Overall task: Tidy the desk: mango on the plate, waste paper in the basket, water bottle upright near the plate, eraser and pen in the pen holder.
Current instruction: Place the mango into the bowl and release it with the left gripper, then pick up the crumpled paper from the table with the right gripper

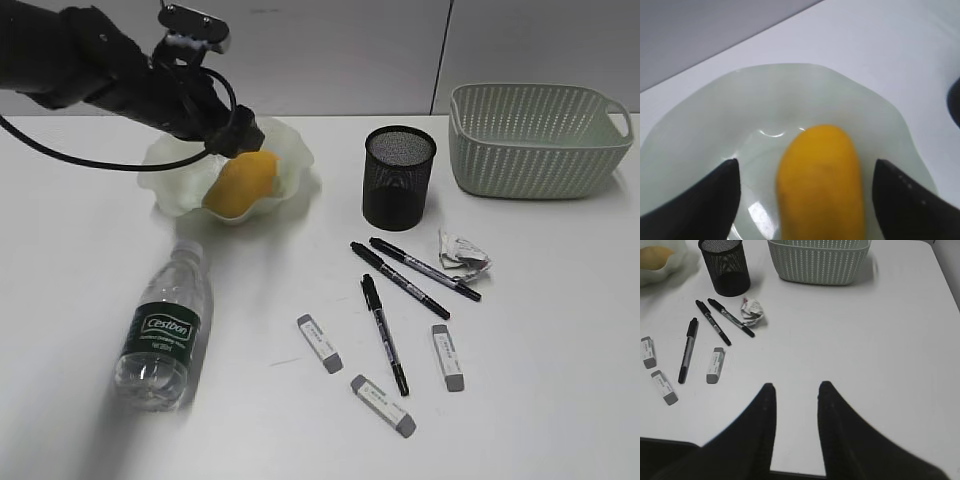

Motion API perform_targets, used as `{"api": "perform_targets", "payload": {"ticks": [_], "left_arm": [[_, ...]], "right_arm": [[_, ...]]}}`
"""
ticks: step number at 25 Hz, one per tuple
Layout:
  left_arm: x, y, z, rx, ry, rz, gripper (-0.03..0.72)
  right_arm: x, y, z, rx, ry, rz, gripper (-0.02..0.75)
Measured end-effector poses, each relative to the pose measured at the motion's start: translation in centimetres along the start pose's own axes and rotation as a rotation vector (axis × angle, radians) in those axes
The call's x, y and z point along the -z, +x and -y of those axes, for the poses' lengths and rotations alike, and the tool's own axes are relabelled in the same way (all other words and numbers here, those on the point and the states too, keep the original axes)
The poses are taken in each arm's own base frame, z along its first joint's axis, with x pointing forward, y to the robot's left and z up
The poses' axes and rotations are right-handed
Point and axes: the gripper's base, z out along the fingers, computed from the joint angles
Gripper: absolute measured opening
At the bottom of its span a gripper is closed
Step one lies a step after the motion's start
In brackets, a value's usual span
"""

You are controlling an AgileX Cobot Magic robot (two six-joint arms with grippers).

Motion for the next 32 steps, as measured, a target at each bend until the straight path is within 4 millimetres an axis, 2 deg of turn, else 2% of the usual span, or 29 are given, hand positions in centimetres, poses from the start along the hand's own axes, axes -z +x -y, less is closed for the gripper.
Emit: {"api": "perform_targets", "payload": {"ticks": [2,4,6,8,9,12,15,19,23,26,29,32], "left_arm": [[1.4,-0.6,0.3,0.022,0.04,-0.016,0.53],[3.7,-1.3,0.4,0.05,0.059,-0.007,0.47],[6.5,-1.4,0.5,0.065,0.061,0.006,0.442],[10.2,-1.1,0.9,0.058,0.052,0.034,0.431],[11.9,-0.4,1.3,0.059,0.051,0.033,0.429],[18.9,1.8,2.6,0.067,0.03,0.084,0.426],[25.3,5.5,3.9,0.09,0.003,0.104,0.426],[32.7,11.1,5.4,0.119,-0.064,0.113,0.426],[36.5,16.2,6.5,0.153,-0.097,0.071,0.426],[38.5,18.9,6.8,0.221,-0.146,0.08,0.426],[39.6,20.7,6.8,0.254,-0.21,0.136,0.426],[40.3,21.5,6.9,0.262,-0.227,0.199,0.426]], "right_arm": [[0.0,0.0,0.0,0.0,0.0,0.0,0.244],[0.0,0.0,0.0,0.0,0.0,0.0,0.244],[0.0,0.0,0.0,0.0,0.0,0.0,0.244],[0.0,0.0,0.0,-0.001,-0.001,0.0,0.244],[0.0,0.0,0.0,-0.001,-0.001,0.0,0.244],[0.0,0.0,0.0,-0.001,-0.001,0.0,0.244],[0.0,0.0,0.0,-0.001,-0.001,0.0,0.244],[0.0,0.0,0.0,-0.001,-0.002,0.0,0.244],[0.0,0.0,0.0,-0.003,-0.005,0.0,0.244],[0.0,0.0,-0.2,-0.012,-0.021,0.0,0.244],[-0.2,-0.1,-0.4,-0.027,-0.045,-0.013,0.244],[-0.8,-0.7,-0.5,-0.031,-0.054,-0.046,0.244]]}}
